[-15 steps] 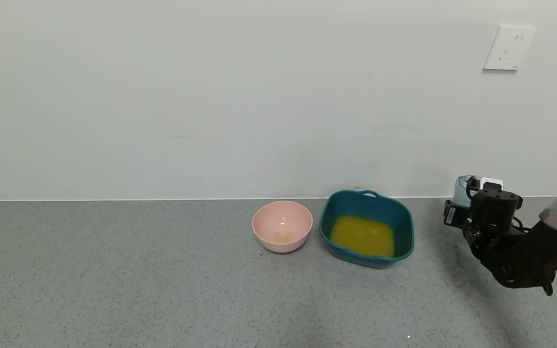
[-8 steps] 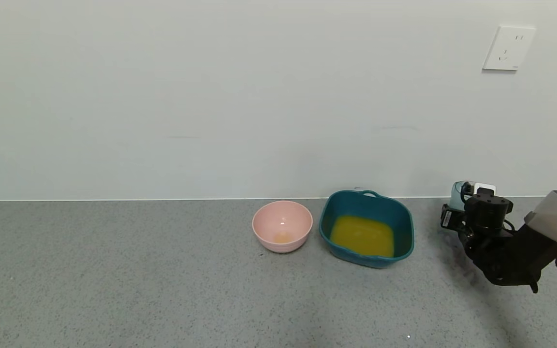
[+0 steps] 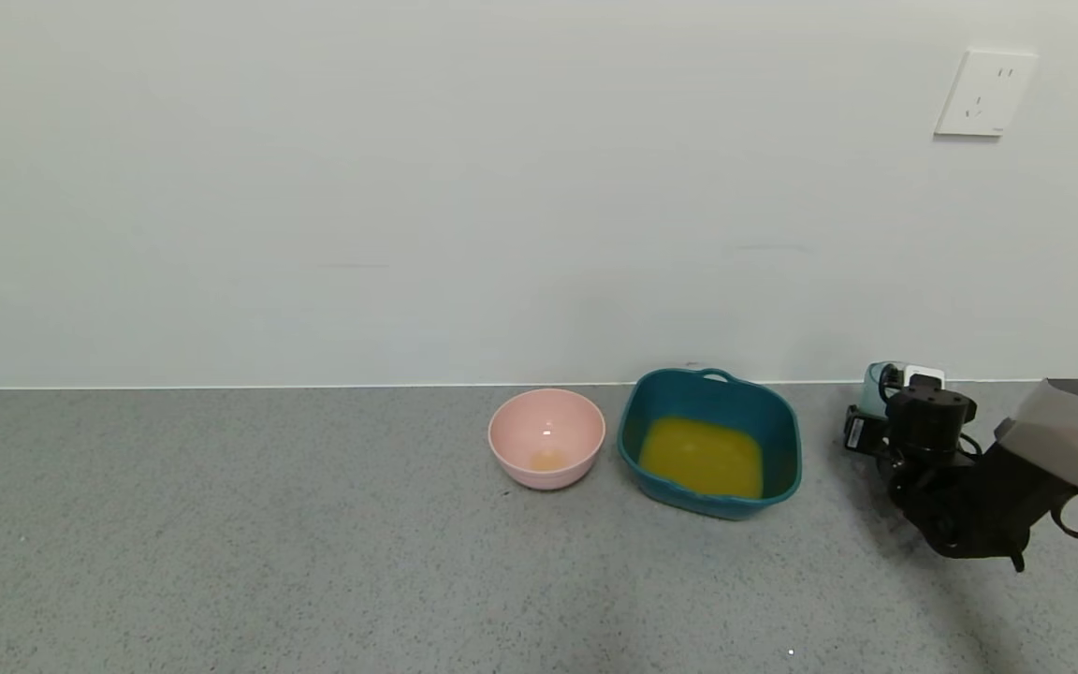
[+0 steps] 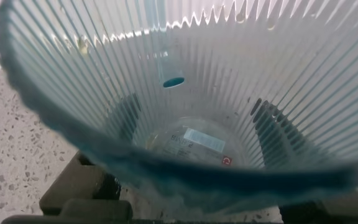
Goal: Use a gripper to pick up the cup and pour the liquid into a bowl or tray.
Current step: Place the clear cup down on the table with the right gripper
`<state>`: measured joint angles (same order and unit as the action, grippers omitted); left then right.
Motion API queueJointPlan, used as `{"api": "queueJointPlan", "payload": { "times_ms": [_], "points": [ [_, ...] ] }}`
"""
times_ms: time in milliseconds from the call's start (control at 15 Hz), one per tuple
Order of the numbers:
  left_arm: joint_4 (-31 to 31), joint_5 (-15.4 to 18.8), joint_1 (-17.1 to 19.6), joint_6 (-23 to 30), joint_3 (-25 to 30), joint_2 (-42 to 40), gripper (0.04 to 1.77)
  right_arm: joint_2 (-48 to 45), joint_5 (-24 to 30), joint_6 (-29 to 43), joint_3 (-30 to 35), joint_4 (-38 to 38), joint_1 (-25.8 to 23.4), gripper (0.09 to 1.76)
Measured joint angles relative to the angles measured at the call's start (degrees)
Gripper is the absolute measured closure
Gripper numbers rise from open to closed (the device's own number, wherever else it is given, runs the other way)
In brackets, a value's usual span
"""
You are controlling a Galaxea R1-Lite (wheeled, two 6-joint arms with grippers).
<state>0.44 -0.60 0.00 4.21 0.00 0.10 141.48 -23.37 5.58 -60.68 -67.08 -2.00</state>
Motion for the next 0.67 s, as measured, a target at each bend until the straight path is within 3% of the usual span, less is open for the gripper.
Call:
{"api": "queueJointPlan", "payload": {
  "times_ms": [533,667],
  "points": [
    [0.0,0.0,0.0,-0.02,0.0,0.0,0.09,0.5,0.0,-0.1,-0.04,-0.05,0.18,0.51],
    [0.0,0.0,0.0,-0.02,0.0,0.0,0.09,0.52,-0.05,-0.13,0.02,-0.06,0.13,0.42]
  ]
}}
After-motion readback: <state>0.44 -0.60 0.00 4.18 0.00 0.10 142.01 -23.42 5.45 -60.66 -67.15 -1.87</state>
